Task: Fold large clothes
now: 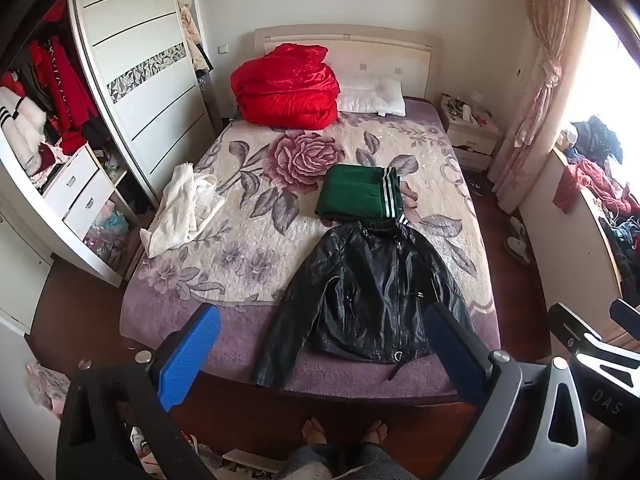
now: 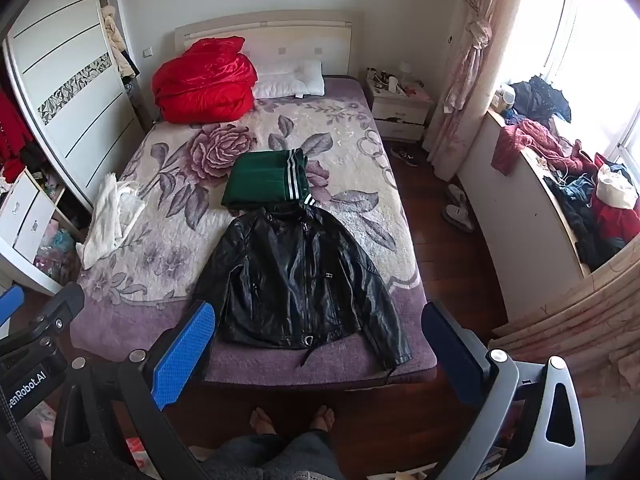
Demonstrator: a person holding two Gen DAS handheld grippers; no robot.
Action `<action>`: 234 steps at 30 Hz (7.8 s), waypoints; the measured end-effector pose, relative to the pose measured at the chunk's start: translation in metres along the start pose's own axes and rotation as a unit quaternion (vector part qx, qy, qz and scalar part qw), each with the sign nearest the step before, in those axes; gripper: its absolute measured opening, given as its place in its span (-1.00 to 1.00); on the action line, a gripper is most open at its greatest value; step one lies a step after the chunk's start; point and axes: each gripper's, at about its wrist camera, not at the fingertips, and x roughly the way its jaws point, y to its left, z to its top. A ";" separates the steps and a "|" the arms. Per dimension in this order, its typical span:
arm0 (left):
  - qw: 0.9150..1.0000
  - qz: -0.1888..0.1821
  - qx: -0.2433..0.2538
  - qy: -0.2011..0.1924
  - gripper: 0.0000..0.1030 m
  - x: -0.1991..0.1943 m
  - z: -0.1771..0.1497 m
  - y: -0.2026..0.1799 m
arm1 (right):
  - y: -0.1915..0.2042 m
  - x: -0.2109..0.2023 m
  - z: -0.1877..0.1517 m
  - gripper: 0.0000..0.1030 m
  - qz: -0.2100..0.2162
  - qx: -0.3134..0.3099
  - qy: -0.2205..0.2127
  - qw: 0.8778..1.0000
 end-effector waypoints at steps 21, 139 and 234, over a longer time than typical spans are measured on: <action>1.000 -0.008 -0.004 -0.008 1.00 -0.006 0.014 -0.005 | -0.010 -0.011 0.006 1.00 -0.006 -0.003 -0.009 1.000; 0.957 0.137 0.194 0.169 1.00 0.612 -0.066 -0.143 | -0.309 0.733 -0.236 -0.53 0.098 0.199 0.373 0.901; 0.956 0.192 -0.005 0.220 1.00 0.586 -0.059 0.014 | -0.101 0.705 -0.103 -0.02 0.059 0.196 0.240 0.949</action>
